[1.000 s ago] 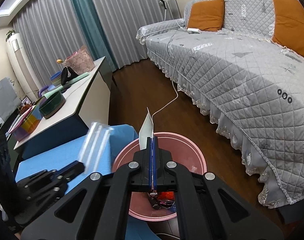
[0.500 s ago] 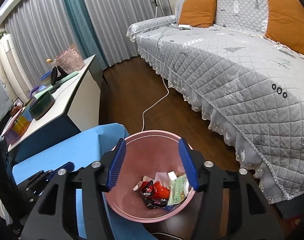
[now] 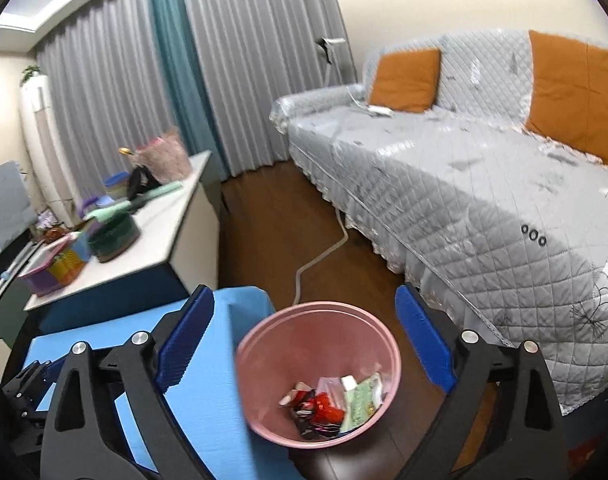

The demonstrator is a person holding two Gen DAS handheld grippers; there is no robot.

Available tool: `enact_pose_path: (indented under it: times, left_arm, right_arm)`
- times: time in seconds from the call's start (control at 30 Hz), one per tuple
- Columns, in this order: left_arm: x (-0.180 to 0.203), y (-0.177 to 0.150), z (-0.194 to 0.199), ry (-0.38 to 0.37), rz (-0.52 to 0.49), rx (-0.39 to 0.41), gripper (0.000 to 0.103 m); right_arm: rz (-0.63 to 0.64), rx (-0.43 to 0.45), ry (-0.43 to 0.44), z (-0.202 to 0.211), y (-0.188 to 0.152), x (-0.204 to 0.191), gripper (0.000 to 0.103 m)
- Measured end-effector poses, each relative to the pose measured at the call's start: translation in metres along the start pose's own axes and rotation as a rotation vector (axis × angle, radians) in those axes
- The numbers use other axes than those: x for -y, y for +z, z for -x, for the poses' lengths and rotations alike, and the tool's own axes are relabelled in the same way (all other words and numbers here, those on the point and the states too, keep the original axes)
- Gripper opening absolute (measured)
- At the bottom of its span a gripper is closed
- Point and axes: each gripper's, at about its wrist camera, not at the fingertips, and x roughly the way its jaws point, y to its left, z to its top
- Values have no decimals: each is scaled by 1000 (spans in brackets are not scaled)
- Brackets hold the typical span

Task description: Collect trash

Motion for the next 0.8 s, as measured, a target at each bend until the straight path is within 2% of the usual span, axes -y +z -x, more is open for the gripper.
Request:
enact_pose_path:
  times: [0.13, 0.3, 0.5, 0.63, 0.8]
  left_arm:
    - [-16, -11, 40, 44, 26, 35, 86]
    - [-42, -36, 93, 112, 75, 59, 86]
    - [-64, -72, 144, 185, 115, 76, 88]
    - [-71, -89, 162, 242, 116, 106, 92]
    - [-83, -108, 161, 288, 151, 91, 92]
  right_arm:
    - [63, 49, 16, 40, -9, -28, 93]
    - [84, 16, 55, 76, -37, -55, 94]
    - [183, -6, 81, 106, -78, -93, 94]
    - [199, -44, 73, 105, -105, -103, 94]
    - [211, -89, 55, 89, -122, -104, 94]
